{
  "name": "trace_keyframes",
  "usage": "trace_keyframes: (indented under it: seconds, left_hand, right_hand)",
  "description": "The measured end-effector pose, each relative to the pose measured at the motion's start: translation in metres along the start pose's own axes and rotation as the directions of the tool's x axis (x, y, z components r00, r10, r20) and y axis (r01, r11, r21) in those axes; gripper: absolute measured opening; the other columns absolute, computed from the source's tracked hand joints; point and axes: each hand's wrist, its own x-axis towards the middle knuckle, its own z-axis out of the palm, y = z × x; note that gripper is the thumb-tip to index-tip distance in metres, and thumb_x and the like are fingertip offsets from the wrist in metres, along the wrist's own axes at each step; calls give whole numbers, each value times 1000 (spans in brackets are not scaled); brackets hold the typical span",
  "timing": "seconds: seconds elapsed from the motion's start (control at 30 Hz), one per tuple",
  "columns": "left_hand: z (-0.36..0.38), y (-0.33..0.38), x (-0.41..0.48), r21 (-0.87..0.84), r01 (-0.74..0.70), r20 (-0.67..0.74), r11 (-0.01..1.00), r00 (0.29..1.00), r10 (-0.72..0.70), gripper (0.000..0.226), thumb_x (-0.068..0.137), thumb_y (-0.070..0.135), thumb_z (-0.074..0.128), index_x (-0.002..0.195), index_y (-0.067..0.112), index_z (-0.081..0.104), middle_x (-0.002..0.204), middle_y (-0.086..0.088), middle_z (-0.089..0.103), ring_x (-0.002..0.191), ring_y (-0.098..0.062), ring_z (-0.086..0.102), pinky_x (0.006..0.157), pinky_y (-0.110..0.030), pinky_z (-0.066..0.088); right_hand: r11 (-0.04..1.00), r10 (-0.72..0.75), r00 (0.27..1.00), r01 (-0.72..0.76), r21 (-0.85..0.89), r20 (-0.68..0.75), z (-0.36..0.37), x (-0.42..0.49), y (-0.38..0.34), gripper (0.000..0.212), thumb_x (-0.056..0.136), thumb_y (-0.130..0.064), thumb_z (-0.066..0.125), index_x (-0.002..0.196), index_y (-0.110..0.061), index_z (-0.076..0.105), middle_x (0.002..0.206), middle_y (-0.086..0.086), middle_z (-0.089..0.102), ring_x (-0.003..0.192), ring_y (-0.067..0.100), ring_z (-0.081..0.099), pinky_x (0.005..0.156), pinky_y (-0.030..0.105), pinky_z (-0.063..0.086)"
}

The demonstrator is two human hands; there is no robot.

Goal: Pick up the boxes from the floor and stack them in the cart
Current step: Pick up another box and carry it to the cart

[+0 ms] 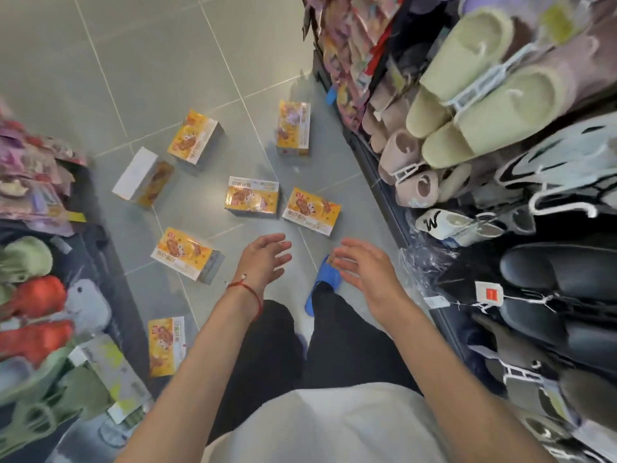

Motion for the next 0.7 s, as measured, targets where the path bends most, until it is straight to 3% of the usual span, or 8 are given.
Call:
trace_keyframes:
  seconds: [0.17, 0.3, 0.43, 0.53, 0.6, 0.7]
  left_hand:
    - [3, 38, 68, 30, 68, 6, 997, 998, -69, 30, 100, 8, 49, 128, 11, 61, 125, -8, 68, 110, -24, 65, 100, -39, 48]
    - [-2, 50, 143, 81, 125, 4, 989, 992, -126, 31, 98, 10, 55, 128, 10, 63, 123, -9, 69, 98, -19, 66, 76, -27, 51]
    - [-7, 52, 211, 189, 213, 22, 959, 975, -221, 29, 97, 11, 58, 126, 9, 63, 117, -9, 69, 95, -19, 65, 71, -25, 49]
    - [-10, 52, 260, 294, 241, 61, 925, 961, -270, 10, 98, 2, 53, 100, 7, 62, 92, -9, 61, 77, -16, 59, 59, -18, 47]
    - [-7, 48, 293, 357, 244, 81, 902, 953, -290, 21, 99, -3, 48, 84, 10, 56, 81, -6, 54, 70, -13, 53, 48, -14, 44]
    - [-1, 33, 339, 397, 243, 40, 885, 959, -281, 18, 98, 5, 53, 111, 5, 66, 99, -9, 67, 83, -19, 62, 63, -23, 46]
  right_hand:
    - [999, 41, 997, -42, -17, -64, 22, 58, -38, 24, 102, -10, 57, 125, -10, 66, 118, 13, 73, 113, 30, 70, 106, 43, 54]
    - [996, 76, 987, -80, -23, -144, 40, 108, -49, 26, 102, -9, 55, 125, -10, 67, 113, 10, 73, 103, 23, 70, 102, 38, 55]
    - [988, 144, 965, -129, 81, -219, 59, 158, -45, 22, 101, -12, 59, 121, -14, 68, 108, 6, 72, 100, 19, 69, 97, 34, 55]
    - [959, 226, 940, -168, 230, -254, 76, 198, -29, 15, 101, -13, 60, 113, -18, 67, 108, 6, 73, 103, 23, 70, 97, 36, 55]
    - [933, 286, 918, -201, 300, -274, 83, 228, -12, 12, 102, -13, 59, 111, -18, 67, 106, 6, 71, 96, 21, 69, 96, 35, 54]
    - [902, 356, 885, -243, 356, -298, 89, 270, 16, 19, 103, -14, 57, 120, -14, 66, 105, 4, 71, 87, 13, 68, 91, 31, 54]
